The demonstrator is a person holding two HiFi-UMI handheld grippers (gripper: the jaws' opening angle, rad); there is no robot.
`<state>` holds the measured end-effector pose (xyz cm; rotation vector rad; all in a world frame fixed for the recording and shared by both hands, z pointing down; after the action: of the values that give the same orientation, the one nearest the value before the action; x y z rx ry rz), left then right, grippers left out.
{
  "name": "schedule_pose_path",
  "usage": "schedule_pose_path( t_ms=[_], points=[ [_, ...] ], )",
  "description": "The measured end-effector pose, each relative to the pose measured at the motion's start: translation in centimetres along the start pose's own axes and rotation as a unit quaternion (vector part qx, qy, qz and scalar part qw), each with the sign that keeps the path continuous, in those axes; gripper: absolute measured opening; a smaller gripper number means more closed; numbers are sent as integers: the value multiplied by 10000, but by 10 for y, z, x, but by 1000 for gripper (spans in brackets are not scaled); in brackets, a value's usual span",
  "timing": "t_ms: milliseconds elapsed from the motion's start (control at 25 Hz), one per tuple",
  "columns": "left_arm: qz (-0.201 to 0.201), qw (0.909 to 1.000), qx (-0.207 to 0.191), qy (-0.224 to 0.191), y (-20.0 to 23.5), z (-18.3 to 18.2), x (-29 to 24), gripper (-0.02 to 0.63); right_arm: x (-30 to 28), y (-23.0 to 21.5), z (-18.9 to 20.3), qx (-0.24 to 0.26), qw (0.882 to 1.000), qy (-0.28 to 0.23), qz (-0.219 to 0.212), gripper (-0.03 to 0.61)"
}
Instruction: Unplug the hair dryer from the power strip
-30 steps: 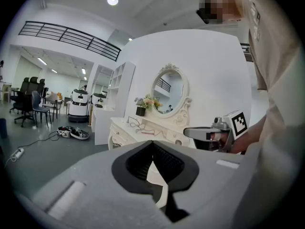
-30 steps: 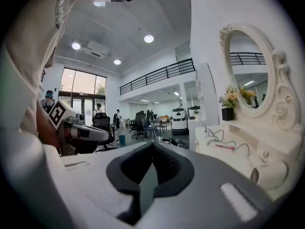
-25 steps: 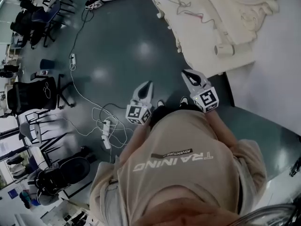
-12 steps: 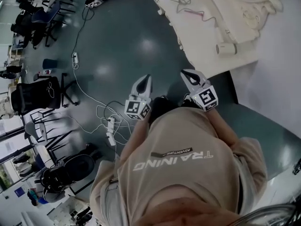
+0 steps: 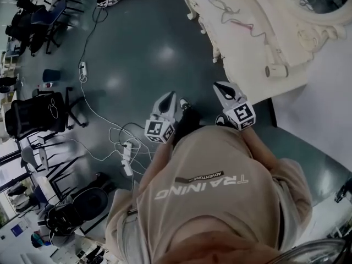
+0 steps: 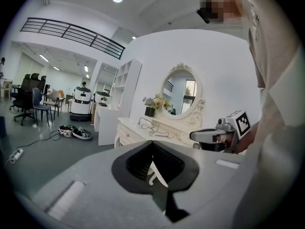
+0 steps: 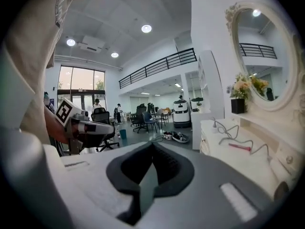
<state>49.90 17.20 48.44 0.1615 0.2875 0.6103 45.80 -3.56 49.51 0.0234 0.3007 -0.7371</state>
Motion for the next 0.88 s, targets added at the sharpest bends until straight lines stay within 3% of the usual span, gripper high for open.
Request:
schedule_pose_path(
  t_ms=[160, 360, 480, 640, 880],
  points=[
    [98, 9997, 97, -210, 71, -21, -2, 6, -60, 16, -42, 197, 9997, -103, 143, 3],
    [526, 9984, 48, -223, 146, -44, -8, 6, -122, 32, -82, 319, 9981, -121, 503, 3],
    [753, 9969, -85, -193, 191, -50, -10, 6, -154, 41, -85, 260, 9973, -27, 691, 3],
    [687, 9976, -120, -4, 243, -36, -2, 6, -186, 61, -77, 238, 9973, 207, 666, 3],
    [793, 9968, 97, -12, 273, -27, -12, 6, -220, 50, -84, 216, 9961, 330, 786, 3]
  ],
)
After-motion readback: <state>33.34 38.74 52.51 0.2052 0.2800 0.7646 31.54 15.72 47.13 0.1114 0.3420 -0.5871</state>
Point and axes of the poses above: the fingertips, and each gripper's own axes: x backward along the fingers, y to its left, z out of its underside, the point moved 4 cm from there along x, backward along the fingers, and after that the axes turned 9 degrees about z, right-handed, at the moved point
